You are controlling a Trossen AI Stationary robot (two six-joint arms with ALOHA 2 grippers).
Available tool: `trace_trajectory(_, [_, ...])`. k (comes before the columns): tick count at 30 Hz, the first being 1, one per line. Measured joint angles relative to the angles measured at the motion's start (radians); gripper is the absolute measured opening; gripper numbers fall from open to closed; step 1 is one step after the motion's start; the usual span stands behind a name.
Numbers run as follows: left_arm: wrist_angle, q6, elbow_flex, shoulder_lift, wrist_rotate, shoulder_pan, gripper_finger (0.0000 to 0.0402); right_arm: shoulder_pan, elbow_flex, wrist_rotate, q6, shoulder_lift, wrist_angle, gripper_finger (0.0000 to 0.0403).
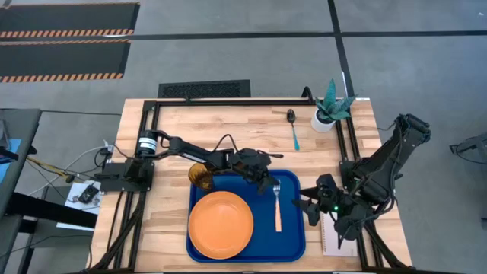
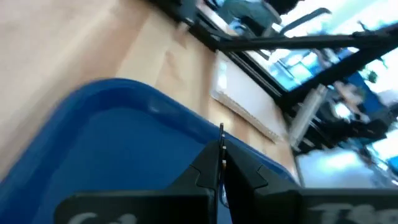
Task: Pick and place plate/cup/fork/spoon on tray
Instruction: Put the brown fork on the blue serving tray to the right of the orange plate
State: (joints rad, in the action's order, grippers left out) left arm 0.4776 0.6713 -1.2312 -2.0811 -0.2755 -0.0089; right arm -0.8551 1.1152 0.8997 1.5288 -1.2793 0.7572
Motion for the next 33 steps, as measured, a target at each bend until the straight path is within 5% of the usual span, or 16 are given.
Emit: trace_trajectory(33, [-0.259,0.041,0.0,0.0,0.045,-0.058,0.0,0.0,0.0,0.0,-0.008,0.0,0.044,0.029])
